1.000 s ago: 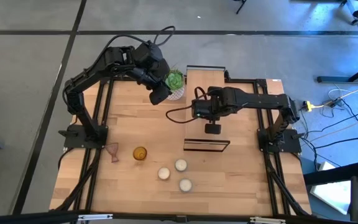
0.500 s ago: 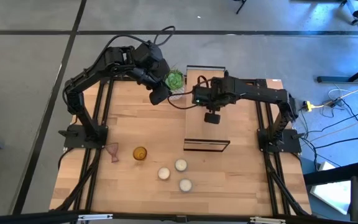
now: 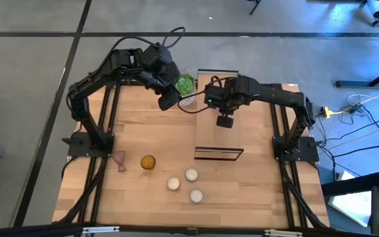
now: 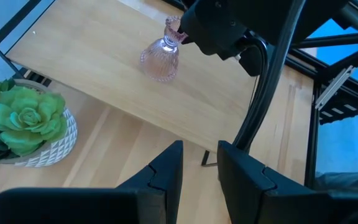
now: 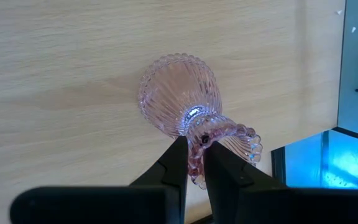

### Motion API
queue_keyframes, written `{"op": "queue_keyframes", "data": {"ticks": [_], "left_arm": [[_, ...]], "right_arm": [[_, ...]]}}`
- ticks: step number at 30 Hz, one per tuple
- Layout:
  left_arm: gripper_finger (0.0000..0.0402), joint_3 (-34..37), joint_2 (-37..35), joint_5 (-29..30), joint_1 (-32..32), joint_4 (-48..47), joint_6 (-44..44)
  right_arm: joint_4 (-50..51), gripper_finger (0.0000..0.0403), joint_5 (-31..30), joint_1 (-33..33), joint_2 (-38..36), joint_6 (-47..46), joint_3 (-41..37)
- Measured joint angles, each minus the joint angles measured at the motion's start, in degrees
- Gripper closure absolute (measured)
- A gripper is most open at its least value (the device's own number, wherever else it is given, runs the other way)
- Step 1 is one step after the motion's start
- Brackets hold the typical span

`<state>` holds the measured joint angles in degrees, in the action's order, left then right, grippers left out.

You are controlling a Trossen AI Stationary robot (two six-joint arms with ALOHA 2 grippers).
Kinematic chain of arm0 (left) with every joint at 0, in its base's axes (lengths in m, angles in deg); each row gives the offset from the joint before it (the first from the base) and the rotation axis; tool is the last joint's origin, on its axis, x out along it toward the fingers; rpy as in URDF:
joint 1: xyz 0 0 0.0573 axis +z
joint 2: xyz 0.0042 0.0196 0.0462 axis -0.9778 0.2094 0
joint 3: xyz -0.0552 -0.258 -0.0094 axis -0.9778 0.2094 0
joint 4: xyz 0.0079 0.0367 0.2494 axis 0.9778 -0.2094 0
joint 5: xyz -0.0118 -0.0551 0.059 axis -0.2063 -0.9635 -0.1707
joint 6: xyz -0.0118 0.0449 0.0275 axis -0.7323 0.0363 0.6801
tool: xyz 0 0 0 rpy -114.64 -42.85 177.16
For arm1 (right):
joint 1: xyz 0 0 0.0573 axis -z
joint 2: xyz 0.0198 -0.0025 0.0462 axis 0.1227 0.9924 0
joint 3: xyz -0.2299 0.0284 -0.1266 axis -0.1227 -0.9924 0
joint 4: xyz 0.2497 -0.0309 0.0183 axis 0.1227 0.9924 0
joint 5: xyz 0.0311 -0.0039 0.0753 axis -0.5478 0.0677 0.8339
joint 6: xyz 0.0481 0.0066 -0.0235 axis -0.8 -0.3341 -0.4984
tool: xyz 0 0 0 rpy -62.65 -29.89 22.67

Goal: Pick & Place candle stick holders
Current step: Put the top pink glass candle holder on the shelf, then put the orange patterned scented candle on the shelf

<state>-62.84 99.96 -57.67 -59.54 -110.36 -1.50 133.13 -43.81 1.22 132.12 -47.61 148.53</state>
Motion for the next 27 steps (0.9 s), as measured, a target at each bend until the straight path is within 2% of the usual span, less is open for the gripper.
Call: {"op": "queue_keyframes", "data": {"ticks": [5, 10, 14, 27], "left_arm": [[0.0306, 0.0, 0.0, 0.0, 0.0, 0.0, 0.0], [0.0306, 0.0, 0.0, 0.0, 0.0, 0.0, 0.0], [0.0306, 0.0, 0.0, 0.0, 0.0, 0.0, 0.4], [0.0306, 0.0, 0.0, 0.0, 0.0, 0.0, 0.4]], "right_arm": [[0.0, 0.0358, 0.2, 0.0, 0.0, 0.0, 0.0], [0.0, 0.0356, 4.5, 0.4, 0.0, 0.8, 0.0], [0.0, 0.0347, 4.7, 0.6, 0.0, 0.2, 0.0], [-1.6, 0.0266, 4.0, 0.7, 0.0, 0.0, 0.0]]}}
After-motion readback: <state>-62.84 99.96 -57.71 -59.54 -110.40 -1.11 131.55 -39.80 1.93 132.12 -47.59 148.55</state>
